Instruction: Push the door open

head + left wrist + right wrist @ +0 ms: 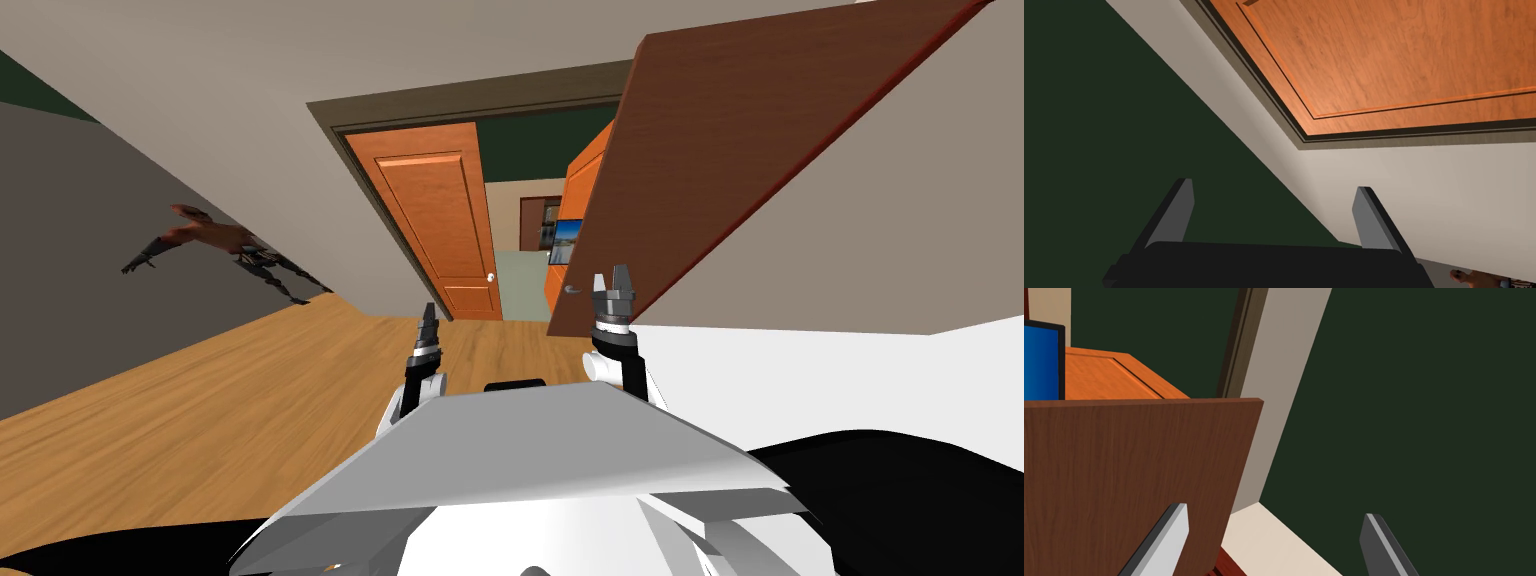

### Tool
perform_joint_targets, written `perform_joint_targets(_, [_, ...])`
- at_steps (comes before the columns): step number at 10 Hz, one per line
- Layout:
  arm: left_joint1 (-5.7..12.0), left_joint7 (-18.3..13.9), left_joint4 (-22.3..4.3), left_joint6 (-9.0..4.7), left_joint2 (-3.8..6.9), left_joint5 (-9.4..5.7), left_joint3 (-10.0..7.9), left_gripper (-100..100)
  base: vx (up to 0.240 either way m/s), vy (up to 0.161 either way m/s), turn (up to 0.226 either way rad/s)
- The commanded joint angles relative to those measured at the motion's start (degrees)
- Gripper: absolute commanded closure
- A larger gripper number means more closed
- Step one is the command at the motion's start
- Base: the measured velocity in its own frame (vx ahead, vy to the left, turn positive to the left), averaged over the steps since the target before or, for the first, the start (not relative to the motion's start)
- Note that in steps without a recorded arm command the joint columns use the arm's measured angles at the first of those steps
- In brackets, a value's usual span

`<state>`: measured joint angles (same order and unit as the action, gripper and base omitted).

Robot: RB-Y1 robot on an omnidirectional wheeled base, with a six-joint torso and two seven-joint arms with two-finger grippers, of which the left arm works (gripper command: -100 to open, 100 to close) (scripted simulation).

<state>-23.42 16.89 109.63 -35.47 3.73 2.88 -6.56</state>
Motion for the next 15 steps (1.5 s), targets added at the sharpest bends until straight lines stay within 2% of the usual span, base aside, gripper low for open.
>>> perform_joint_targets(1, [0.35, 1.8, -1.6, -0.39, 0.16, 1.28, -0.45, -100, 0.142, -0.002, -0.029])
perform_joint_targets(15, [4.68, 13.0, -17.3, -4.98, 1.80, 9.94, -5.48, -100, 0.101, -0.010, -0.024])
